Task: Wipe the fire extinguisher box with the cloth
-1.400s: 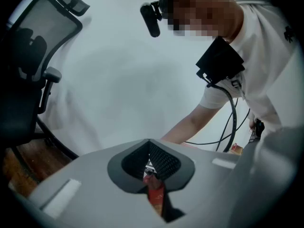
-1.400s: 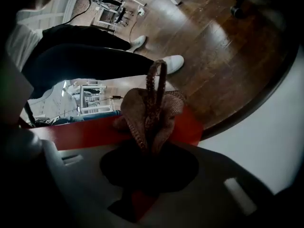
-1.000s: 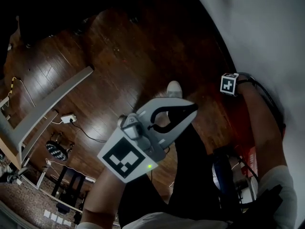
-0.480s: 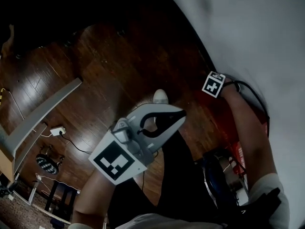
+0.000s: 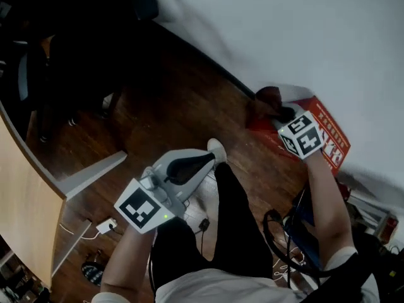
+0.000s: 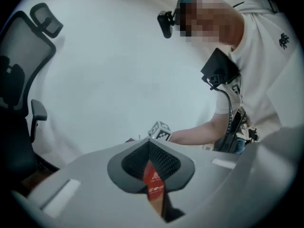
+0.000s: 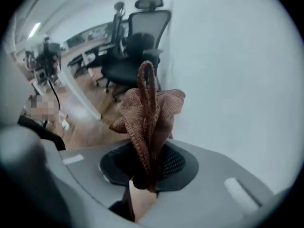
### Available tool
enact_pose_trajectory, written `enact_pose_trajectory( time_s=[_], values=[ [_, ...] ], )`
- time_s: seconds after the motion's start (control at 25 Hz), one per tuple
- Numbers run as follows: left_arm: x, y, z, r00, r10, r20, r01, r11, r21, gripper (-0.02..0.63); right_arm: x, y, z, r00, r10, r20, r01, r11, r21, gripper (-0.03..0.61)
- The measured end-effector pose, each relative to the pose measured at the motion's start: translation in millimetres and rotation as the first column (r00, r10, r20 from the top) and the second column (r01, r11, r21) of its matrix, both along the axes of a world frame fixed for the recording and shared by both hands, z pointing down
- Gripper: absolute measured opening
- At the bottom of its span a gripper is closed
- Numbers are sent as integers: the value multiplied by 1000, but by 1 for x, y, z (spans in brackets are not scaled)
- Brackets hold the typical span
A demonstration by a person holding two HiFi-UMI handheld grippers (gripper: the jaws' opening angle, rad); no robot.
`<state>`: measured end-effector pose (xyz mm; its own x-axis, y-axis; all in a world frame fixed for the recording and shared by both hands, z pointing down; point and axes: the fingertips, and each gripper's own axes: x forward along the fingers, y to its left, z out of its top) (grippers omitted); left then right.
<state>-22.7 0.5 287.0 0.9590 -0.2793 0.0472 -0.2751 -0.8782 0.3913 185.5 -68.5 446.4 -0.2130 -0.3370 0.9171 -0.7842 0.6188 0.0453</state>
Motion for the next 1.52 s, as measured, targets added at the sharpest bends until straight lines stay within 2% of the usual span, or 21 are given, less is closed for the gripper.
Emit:
enact_pose_trajectory(
  time_s=[0.08, 0.16, 0.28, 0.4, 0.52, 0.68, 0.88, 1.0, 1.08, 1.2, 1.36, 1.44, 1.52],
  values=[
    [-12, 36, -26, 997, 75, 8, -75, 997, 13, 0, -4, 71, -60, 978, 168, 124, -181, 978, 101, 87],
    [-23, 73, -51, 984, 173, 33, -174, 984, 29, 0, -11, 149, -105, 939, 292, 182, -324, 929, 179, 87],
    [-35, 139, -74, 930, 347, 122, -356, 933, 54, 0, -34, 274, -138, 876, 434, 212, -474, 856, 208, 87],
    [-38, 204, -100, 873, 459, 168, -470, 882, 29, 0, -55, 365, -172, 815, 510, 276, -570, 791, 223, 87],
    [-42, 262, -127, 858, 485, 171, -496, 868, 26, 0, -82, 440, -206, 789, 507, 347, -596, 768, 233, 89],
    [-43, 335, -159, 861, 485, 152, -499, 863, 74, 0, -99, 525, -235, 746, 514, 422, -643, 721, 259, 89],
    [-47, 439, -178, 862, 482, 157, -499, 861, 96, 0, -108, 627, -250, 736, 510, 444, -659, 691, 298, 89],
    [-56, 490, -186, 859, 483, 169, -502, 859, 96, 0, -119, 671, -261, 735, 498, 461, -657, 692, 300, 89],
    [-58, 522, -194, 838, 516, 175, -537, 836, 107, 0, -128, 697, -269, 733, 492, 469, -658, 688, 306, 89],
    [-57, 558, -199, 803, 572, 167, -593, 795, 126, 0, -138, 731, -276, 730, 503, 462, -669, 663, 336, 89],
    [-66, 594, -209, 766, 624, 153, -643, 744, 184, 0, -154, 764, -296, 721, 518, 461, -689, 605, 398, 88],
    [-76, 607, -219, 753, 641, 149, -656, 714, 243, 0, -166, 773, -307, 731, 509, 455, -681, 582, 445, 89],
    [-88, 612, -226, 748, 649, 135, -657, 700, 280, 0, -180, 777, -314, 745, 500, 442, -667, 563, 488, 87]
  ],
)
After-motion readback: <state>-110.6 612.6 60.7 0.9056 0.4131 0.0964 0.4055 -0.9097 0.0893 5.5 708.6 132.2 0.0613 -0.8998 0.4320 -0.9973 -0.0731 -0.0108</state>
